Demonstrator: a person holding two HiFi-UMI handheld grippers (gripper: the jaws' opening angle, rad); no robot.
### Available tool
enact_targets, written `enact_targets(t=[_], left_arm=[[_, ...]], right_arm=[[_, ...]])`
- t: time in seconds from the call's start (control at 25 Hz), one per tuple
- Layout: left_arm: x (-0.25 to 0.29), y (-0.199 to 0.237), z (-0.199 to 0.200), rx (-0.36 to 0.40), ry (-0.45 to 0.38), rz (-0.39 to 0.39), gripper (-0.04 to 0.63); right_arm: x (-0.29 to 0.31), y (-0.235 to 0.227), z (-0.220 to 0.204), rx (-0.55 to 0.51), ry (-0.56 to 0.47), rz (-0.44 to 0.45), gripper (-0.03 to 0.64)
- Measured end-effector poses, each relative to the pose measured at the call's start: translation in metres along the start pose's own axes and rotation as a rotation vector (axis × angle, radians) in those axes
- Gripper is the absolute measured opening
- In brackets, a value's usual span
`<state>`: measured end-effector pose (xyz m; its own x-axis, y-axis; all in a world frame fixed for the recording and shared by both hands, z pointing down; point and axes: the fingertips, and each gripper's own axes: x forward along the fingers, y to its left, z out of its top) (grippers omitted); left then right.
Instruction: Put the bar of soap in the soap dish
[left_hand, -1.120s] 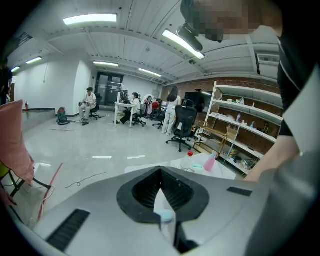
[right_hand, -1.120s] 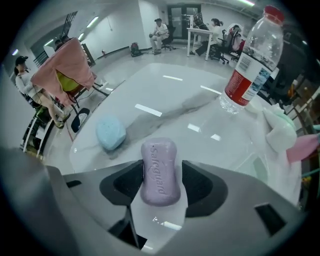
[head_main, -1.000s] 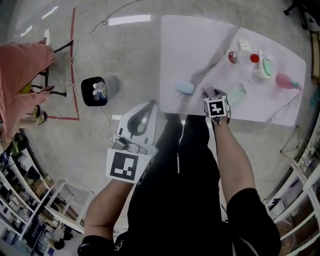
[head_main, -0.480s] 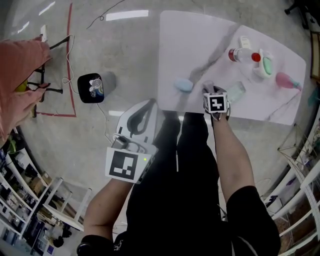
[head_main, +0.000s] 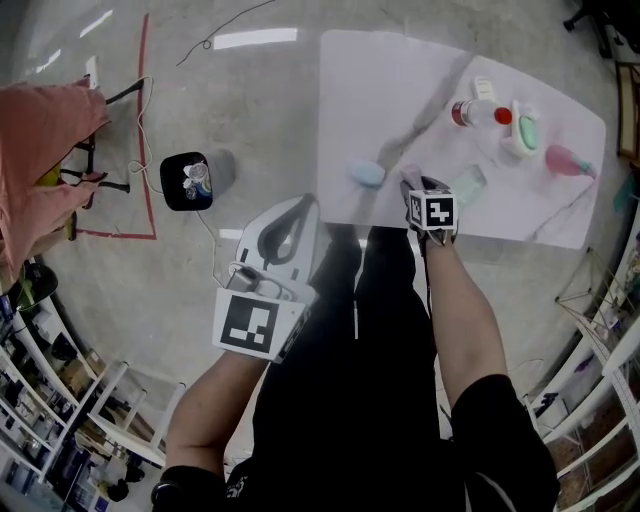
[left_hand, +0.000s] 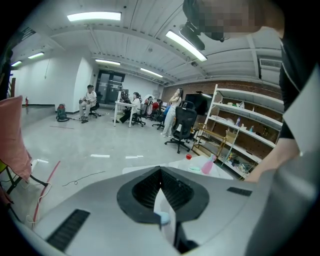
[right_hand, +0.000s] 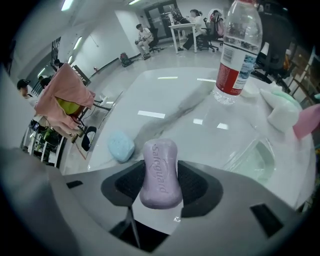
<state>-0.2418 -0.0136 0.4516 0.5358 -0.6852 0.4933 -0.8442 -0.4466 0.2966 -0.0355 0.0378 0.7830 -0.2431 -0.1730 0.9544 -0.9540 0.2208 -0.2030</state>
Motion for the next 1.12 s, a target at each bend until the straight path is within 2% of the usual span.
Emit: enact_targets(t=[0.2,0.6,0.84,1.12], left_arm=[[0.0,-0.002,0.005,0.011,-0.002,-0.004,0.008],[-0.009,0.007,-0.013,-0.017,0.009,0.026,0.009],[-0.011,0.016,-0.021,-0.039,0.017,0.047,0.009],[-0.01,0.022,-0.025,-0.064,0.022,0.058,0.009]], right_arm=[[-0.001,-0.008,-0.008,-0.048,0.031,-0.023,0.215],[0.02,-0.014,-0.018,-0.171,0.13,-0.096,0.23],[0.018,-0.011,-0.011,-0.172,0.124,-0.16,0.232],[0.021,-0.013,-0.007,-0.112,0.119,-0.146,0.223]])
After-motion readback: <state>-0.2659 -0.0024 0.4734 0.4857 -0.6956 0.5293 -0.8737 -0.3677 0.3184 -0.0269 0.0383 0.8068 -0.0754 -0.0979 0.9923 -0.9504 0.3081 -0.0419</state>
